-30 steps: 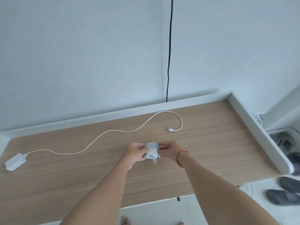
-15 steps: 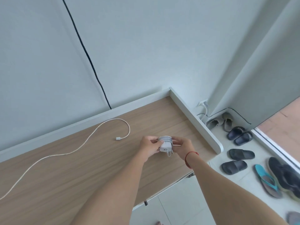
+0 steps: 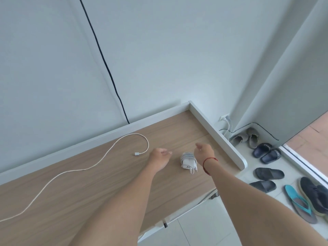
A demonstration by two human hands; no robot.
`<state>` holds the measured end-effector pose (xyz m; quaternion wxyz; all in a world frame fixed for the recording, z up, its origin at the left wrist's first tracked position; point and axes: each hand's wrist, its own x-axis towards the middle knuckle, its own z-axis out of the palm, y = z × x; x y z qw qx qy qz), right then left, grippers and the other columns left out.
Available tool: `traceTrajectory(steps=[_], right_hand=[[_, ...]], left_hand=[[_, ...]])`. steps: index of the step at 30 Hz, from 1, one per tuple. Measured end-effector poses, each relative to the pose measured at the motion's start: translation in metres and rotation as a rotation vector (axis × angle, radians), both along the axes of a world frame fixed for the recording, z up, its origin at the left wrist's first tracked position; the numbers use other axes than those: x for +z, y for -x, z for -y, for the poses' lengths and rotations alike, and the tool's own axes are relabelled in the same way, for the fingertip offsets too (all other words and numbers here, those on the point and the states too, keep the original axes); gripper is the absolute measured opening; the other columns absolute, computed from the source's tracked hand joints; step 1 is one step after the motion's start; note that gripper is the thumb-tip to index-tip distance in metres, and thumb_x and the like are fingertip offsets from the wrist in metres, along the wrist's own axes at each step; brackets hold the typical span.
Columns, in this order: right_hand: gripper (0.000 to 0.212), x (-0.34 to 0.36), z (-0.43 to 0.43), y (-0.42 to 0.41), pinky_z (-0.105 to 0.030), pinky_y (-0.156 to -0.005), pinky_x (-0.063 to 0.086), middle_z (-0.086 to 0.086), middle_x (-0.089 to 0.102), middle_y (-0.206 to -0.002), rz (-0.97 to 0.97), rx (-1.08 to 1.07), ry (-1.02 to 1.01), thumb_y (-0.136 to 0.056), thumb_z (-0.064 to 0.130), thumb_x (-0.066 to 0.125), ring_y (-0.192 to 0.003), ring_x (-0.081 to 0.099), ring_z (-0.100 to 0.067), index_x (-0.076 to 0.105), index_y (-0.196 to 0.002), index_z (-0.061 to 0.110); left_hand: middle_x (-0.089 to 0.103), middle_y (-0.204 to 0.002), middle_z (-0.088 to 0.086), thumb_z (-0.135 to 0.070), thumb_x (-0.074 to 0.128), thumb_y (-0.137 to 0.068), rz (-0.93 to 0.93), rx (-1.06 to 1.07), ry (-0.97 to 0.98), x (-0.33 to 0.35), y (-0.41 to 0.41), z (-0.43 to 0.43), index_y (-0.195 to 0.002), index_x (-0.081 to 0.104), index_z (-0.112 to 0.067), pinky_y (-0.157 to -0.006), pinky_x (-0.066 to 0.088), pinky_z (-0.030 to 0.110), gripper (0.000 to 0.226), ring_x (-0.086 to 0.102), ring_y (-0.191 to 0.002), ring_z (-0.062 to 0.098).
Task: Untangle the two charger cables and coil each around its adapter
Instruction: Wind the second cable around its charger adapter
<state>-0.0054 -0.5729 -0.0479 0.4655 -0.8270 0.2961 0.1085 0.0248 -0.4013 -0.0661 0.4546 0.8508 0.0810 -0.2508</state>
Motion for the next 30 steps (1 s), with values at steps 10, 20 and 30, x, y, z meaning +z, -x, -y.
traceTrajectory(steps=[10, 20, 30], right_hand=[[0.042, 0.055, -0.214, -0.019, -0.027, -0.096, 0.041, -0.009, 0.057, -0.134, 0.076, 0.491, 0.107, -0.096, 0.017, 0.047, -0.121, 0.054, -0.026, 0.050, -0.137, 0.010], [0.043, 0.063, -0.525, 0.045, -0.026, -0.103, 0.035, -0.005, 0.047, -0.144, 0.088, 0.894, 0.123, -0.097, 0.023, 0.048, -0.131, 0.045, -0.022, 0.048, -0.138, 0.012], [0.042, 0.028, -0.721, 0.082, -0.023, -0.094, 0.039, -0.004, 0.051, -0.138, -0.007, 1.052, 0.141, -0.095, 0.024, 0.051, -0.122, 0.053, -0.021, 0.049, -0.137, 0.014]], left_hand=[[0.062, -0.126, 0.010, -0.031, 0.051, -0.094, 0.148, 0.157, -0.329, 0.073, 0.029, -0.207, -0.117, 0.064, -0.008, -0.095, 0.044, 0.032, 0.035, 0.056, -0.119, 0.027], [0.055, -0.136, 0.007, -0.035, 0.052, -0.094, 0.104, 0.505, -0.421, 0.082, 0.134, -0.510, -0.130, 0.057, -0.015, -0.097, 0.043, 0.032, 0.041, 0.053, -0.123, 0.026], [0.049, -0.142, -0.001, -0.035, 0.053, -0.093, 0.045, 0.604, -0.398, 0.051, 0.198, -0.694, -0.138, 0.051, -0.021, -0.093, 0.046, 0.030, 0.047, 0.053, -0.122, 0.022]])
